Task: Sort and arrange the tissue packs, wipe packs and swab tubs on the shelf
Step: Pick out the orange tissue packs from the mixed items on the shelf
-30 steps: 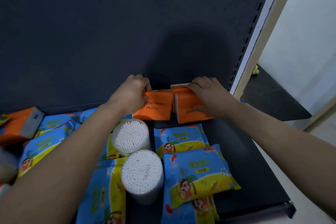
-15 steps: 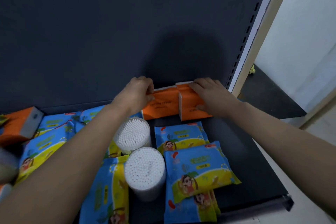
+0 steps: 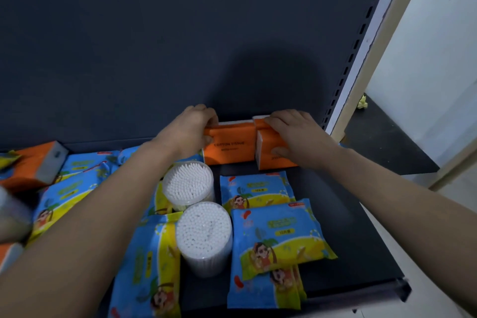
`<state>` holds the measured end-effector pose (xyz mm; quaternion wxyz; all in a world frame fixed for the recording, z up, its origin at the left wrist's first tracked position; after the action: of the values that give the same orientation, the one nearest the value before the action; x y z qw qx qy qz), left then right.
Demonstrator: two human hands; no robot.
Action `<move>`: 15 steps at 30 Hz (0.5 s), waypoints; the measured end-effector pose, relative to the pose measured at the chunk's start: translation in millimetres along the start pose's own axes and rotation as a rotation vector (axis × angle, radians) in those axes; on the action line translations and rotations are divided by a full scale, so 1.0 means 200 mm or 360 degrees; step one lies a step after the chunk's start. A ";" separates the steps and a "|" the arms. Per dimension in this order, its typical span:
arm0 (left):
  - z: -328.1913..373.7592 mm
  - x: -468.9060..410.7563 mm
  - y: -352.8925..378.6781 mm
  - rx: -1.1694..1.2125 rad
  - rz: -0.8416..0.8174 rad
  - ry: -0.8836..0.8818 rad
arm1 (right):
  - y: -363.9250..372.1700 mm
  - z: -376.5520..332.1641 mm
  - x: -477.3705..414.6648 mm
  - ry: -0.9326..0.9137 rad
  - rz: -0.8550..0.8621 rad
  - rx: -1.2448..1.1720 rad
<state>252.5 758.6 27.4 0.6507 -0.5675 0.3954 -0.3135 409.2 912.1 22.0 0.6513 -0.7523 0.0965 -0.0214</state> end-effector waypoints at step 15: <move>0.00 0.44 -0.11 0.0471 0.0317 -0.0240 | 0.00 -0.26 0.06 -0.0203 -0.0065 -0.0483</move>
<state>296.2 678.7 35.5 0.7825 -0.4456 0.3493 -0.2589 412.4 858.9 28.6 0.5345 -0.8436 0.0419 0.0279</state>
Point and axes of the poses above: each hand's wrist, its own x-axis away from the middle knuckle, its own y-axis out of the palm, z = x × y, the point moved 3 cm from there along -x, towards the middle knuckle, and after that the axes turned 15 degrees about -x, right-handed, at the moved point
